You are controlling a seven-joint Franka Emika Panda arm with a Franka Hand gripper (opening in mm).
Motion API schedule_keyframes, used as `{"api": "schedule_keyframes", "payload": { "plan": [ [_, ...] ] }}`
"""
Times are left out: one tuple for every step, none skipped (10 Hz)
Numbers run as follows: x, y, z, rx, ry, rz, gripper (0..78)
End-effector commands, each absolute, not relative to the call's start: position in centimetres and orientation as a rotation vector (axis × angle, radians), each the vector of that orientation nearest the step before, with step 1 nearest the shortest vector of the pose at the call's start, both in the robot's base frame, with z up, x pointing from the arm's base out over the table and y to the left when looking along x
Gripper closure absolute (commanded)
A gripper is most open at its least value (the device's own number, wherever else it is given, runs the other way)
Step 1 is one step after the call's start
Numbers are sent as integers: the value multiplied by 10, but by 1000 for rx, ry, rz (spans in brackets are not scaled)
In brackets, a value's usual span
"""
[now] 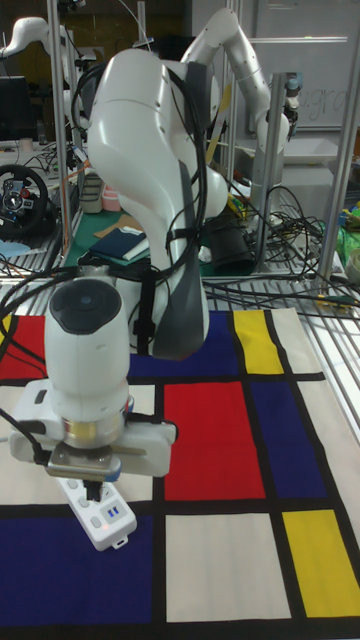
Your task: Turn on the power strip by pressing the button
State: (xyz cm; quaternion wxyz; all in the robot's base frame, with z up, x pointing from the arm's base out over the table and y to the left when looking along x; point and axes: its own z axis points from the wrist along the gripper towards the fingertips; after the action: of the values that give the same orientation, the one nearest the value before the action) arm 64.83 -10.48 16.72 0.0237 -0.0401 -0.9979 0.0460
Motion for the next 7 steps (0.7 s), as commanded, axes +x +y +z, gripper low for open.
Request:
{"api": "schedule_keyframes", "payload": {
  "plan": [
    [667, -104, 146, -90, -3071, 101, 764],
    [667, -104, 146, -98, -3071, 99, 764],
    [667, -104, 146, -159, -3069, 63, 764],
    [667, -104, 146, -196, -3099, 40, 764],
    [667, -104, 146, -201, -3117, 95, 764],
    [667, -104, 146, -174, -3114, 121, 764],
    [667, -104, 146, -139, -3081, 118, 764]
  ]
}}
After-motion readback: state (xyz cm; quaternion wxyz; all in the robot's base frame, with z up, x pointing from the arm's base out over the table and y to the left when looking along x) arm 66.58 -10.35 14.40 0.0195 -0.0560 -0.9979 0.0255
